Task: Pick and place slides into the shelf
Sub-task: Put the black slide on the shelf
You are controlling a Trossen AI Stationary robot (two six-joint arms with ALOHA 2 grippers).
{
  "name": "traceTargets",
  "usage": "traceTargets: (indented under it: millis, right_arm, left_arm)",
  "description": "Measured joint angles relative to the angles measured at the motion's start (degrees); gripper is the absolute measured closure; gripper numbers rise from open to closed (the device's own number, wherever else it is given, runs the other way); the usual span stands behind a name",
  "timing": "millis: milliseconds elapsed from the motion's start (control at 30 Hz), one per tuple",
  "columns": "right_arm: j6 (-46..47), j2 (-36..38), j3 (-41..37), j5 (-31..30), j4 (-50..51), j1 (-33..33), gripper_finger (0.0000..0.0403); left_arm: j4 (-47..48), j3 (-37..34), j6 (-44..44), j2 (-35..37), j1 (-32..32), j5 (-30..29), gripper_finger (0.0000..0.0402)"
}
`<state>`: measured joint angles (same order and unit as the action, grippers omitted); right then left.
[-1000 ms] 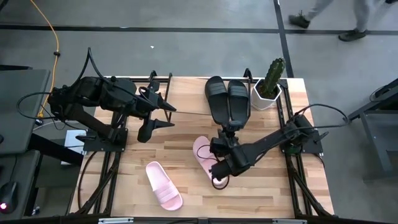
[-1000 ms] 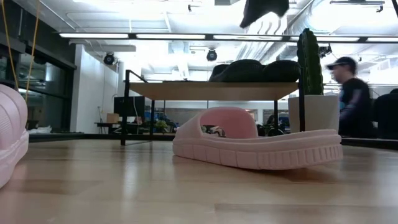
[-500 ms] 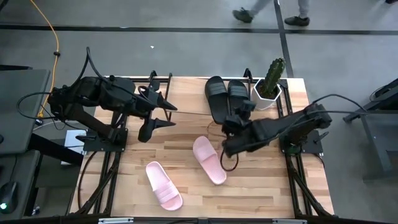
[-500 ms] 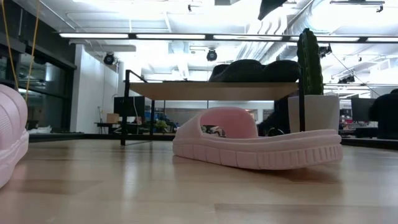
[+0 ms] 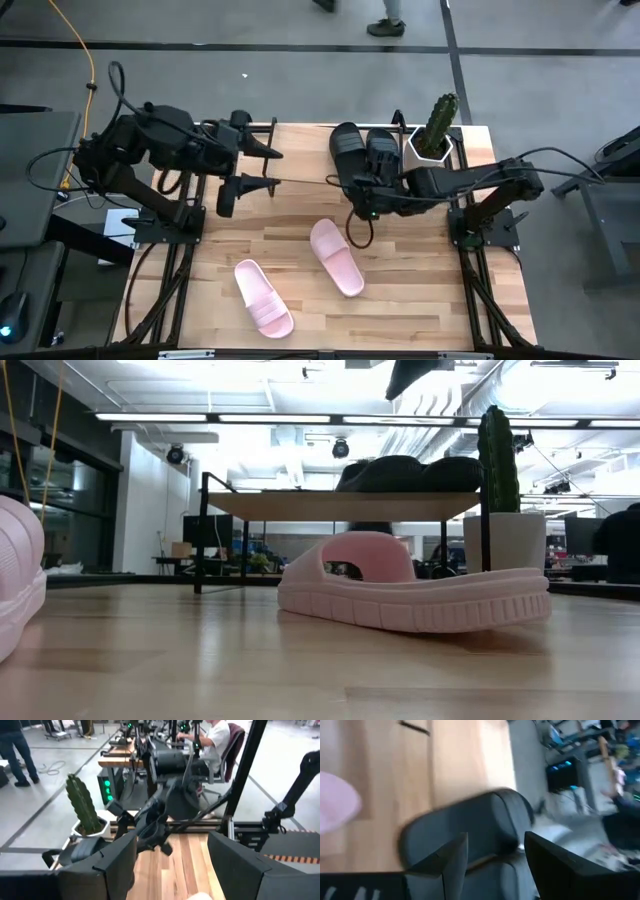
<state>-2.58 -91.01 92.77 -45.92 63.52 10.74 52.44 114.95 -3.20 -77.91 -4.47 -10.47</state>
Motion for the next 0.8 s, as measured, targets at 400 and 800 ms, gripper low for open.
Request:
traceTargets:
  millis: [400,800]
  right_arm:
    - [-6.2,-0.1,0.0,0.8,-0.8,-7.9,0.0217]
    - [-14.1,0.3,-10.4,3.9,-12.9,-12.6,0.0217]
  left_arm:
    - [-0.1,1.7,0.4,0.0,0.0,-0.6,0.0167]
    - [0.0,1.7,0.4,0.0,0.0,-0.6,0.0167]
